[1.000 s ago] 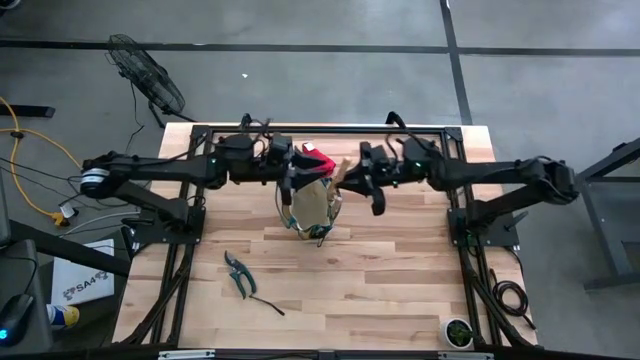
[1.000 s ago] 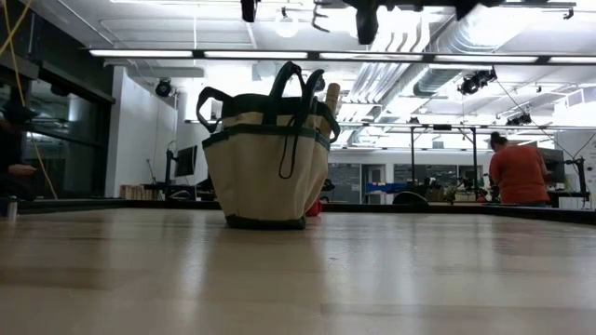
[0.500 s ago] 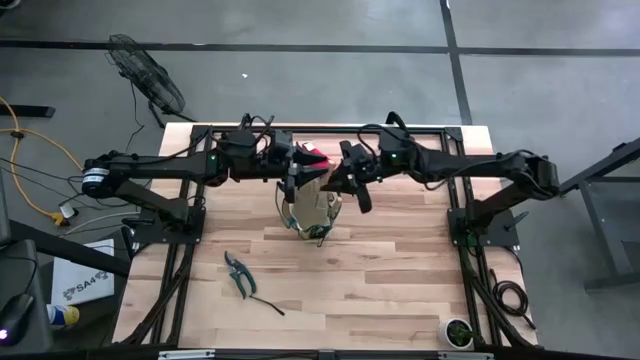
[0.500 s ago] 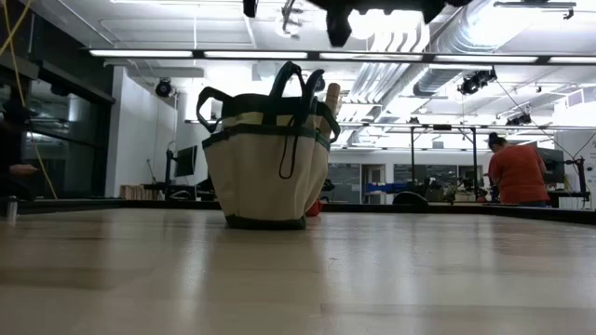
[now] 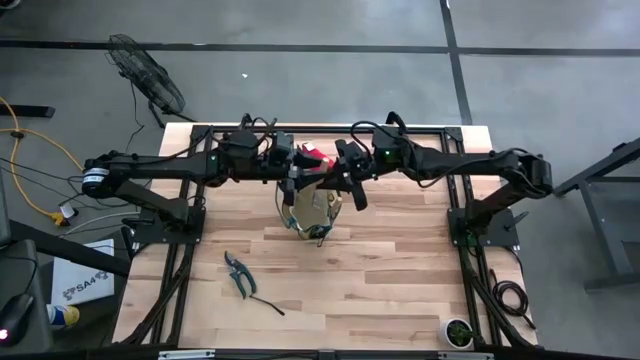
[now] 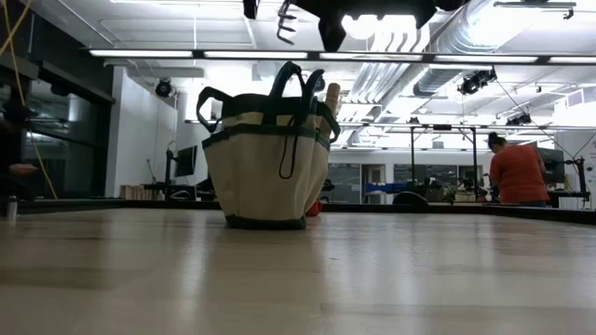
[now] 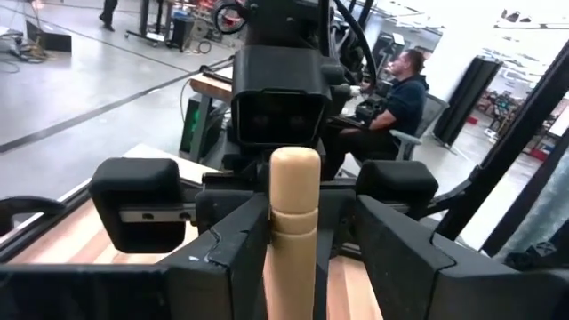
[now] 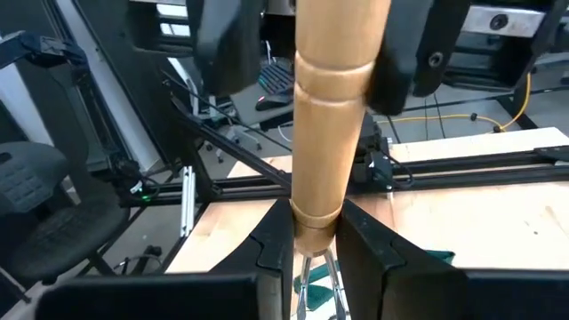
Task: Pick & Place Garden tools in Gardening bag
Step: Put the brown hand rake into the brown gardening bag
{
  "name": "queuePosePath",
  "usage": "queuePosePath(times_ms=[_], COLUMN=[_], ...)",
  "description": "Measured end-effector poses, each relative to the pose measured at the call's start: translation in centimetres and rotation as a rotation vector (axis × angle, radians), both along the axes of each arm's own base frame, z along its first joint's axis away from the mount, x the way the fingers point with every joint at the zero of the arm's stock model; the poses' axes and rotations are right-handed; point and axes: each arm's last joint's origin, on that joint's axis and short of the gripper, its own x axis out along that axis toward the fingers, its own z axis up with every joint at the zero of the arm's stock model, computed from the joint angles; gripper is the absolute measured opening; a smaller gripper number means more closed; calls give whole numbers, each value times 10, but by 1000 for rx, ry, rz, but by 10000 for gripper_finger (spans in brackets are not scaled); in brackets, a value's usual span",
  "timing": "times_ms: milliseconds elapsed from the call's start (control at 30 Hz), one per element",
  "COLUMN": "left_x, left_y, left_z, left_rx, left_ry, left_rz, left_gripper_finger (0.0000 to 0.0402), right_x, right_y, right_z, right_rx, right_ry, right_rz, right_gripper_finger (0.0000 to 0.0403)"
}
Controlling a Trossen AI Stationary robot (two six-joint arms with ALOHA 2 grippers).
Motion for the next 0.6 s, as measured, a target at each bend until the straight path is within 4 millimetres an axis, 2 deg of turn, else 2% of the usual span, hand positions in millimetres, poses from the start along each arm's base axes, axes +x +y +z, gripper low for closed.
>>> queuePosePath(times_ms=[300,600], left_x=[0,0], left_y=[1,1], left_z=[-1,-4], left_rx=[-2,-7], left_ry=[6,44], left_rz=[24,33], left_gripper_finger=[155,59], right_x=[5,5], right_y=[-1,-1], right_z=[-6,-8], right_rx=[13,25], right_ry=[22,34], right_rz=[-16,-15], right_gripper_finger=[50,50])
